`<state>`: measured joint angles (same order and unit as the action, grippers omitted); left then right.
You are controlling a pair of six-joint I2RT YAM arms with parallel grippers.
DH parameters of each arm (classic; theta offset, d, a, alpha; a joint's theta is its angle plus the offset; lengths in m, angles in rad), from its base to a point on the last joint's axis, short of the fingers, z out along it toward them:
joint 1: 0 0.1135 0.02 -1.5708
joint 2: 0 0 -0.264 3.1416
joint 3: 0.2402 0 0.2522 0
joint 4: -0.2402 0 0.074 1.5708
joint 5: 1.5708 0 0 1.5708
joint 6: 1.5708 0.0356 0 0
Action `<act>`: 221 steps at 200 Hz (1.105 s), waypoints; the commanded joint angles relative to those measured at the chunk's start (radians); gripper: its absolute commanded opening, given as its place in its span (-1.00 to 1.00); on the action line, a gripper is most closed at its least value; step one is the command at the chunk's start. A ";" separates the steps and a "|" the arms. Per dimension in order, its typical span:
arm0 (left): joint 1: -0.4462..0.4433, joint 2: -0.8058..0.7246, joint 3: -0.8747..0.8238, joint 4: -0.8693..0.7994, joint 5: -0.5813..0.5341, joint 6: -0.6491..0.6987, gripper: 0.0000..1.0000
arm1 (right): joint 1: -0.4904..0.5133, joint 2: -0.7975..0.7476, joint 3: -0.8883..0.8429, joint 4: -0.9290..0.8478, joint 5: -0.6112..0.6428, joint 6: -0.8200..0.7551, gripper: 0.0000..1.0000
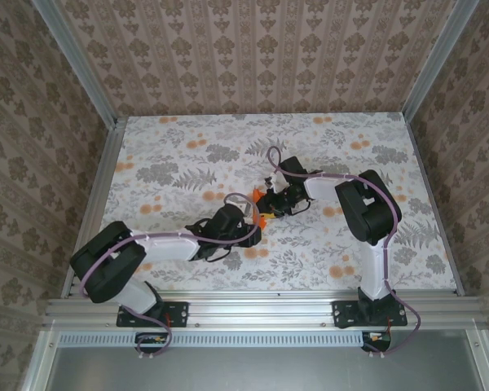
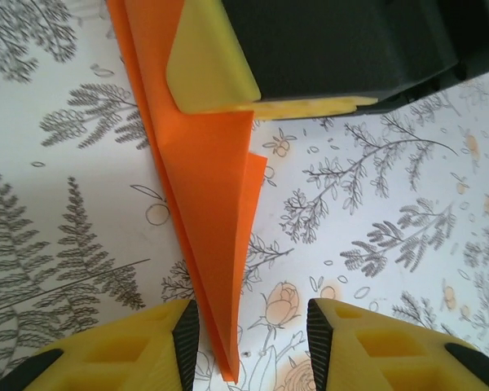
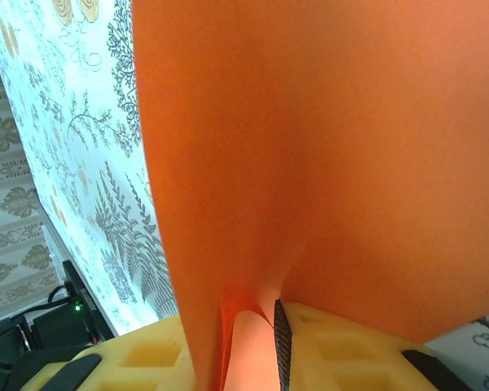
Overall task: Fold a paper plane with a square sheet of paper (pick it up from the middle)
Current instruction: Fold the wing for the fifth time at the center of the table.
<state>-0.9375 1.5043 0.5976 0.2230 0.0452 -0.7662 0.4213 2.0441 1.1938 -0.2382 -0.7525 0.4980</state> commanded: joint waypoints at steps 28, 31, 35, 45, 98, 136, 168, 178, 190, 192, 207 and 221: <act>-0.038 0.048 0.099 -0.124 -0.211 0.016 -0.15 | -0.004 0.059 -0.035 -0.005 0.104 0.034 -0.47; -0.040 0.054 0.102 -0.121 -0.214 0.015 -0.15 | -0.004 0.060 -0.036 -0.003 0.104 0.036 -0.47; -0.041 0.062 0.107 -0.119 -0.215 0.013 -0.15 | -0.004 0.059 -0.036 -0.003 0.102 0.038 -0.47; -0.045 0.080 0.119 -0.120 -0.223 0.006 -0.17 | -0.004 0.061 -0.036 0.002 0.102 0.042 -0.47; -0.064 0.144 0.162 -0.151 -0.272 0.010 -0.31 | -0.005 0.068 -0.032 0.012 0.103 0.066 -0.47; -0.072 0.173 0.180 -0.178 -0.305 -0.007 -0.47 | -0.009 0.073 -0.031 0.019 0.107 0.090 -0.48; -0.079 0.176 0.185 -0.200 -0.351 -0.025 -0.57 | -0.012 0.076 -0.028 0.022 0.108 0.102 -0.48; -0.080 0.182 0.190 -0.202 -0.358 -0.028 -0.60 | -0.010 0.077 -0.028 0.023 0.106 0.103 -0.48; -0.085 0.191 0.202 -0.222 -0.380 -0.037 -0.64 | -0.012 0.079 -0.028 0.024 0.105 0.106 -0.48; -0.086 0.192 0.204 -0.223 -0.386 -0.039 -0.65 | -0.011 0.079 -0.027 0.024 0.104 0.106 -0.48; -0.094 0.201 0.219 -0.245 -0.412 -0.051 -0.70 | -0.012 0.079 -0.030 0.025 0.101 0.108 -0.48; -0.099 0.212 0.228 -0.253 -0.434 -0.059 -0.74 | -0.012 0.080 -0.031 0.029 0.095 0.109 -0.48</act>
<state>-1.0225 1.6936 0.7918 0.0212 -0.3111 -0.7933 0.4194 2.0537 1.1919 -0.1753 -0.7471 0.5846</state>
